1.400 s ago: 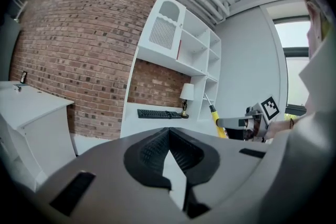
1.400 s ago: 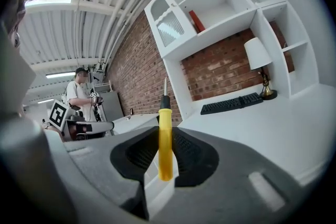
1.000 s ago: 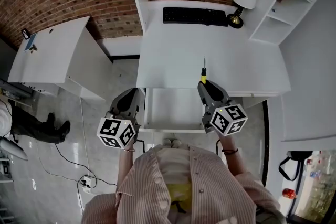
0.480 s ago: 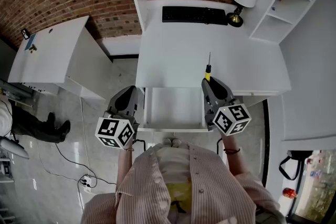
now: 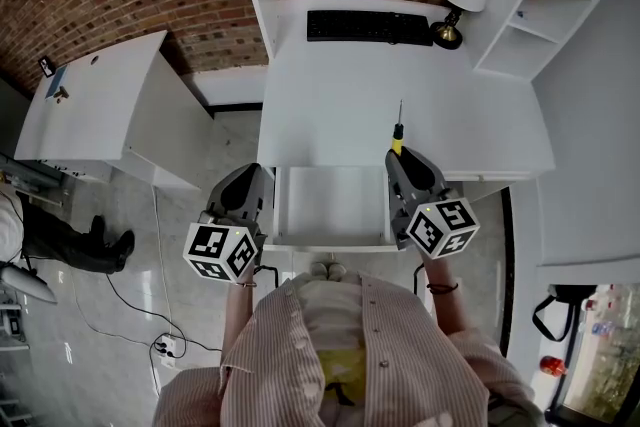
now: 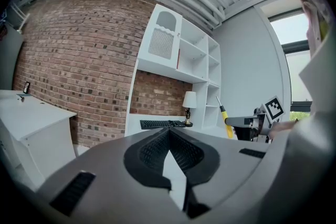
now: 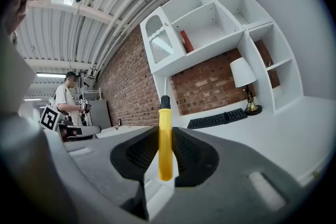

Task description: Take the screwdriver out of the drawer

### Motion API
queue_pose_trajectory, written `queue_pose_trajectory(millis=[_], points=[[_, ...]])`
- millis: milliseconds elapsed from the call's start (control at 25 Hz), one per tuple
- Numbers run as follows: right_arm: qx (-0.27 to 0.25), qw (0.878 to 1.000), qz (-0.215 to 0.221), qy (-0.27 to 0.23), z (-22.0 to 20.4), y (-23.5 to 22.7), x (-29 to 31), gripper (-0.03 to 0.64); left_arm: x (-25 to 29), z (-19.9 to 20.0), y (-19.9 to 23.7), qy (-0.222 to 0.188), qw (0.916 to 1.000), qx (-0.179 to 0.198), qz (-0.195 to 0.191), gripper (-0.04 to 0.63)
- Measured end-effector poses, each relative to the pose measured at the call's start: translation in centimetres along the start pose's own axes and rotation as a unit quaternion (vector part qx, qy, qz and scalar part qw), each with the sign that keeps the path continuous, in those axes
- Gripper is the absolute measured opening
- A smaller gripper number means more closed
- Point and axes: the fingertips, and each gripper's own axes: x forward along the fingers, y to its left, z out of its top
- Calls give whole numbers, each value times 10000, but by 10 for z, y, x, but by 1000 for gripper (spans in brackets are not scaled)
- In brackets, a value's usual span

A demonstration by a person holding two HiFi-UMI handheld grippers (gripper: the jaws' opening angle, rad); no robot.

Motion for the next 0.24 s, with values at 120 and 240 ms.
queue_pose_trajectory(millis=[120,240], points=[[-7,10000,-11,33,-2,-2,1,81,2,-5,0,61,10000,-8,-6,-2],[-13,10000,-25,59,-4,-2,1,81,3,-9,1,108,9999,-30,-6,-2]])
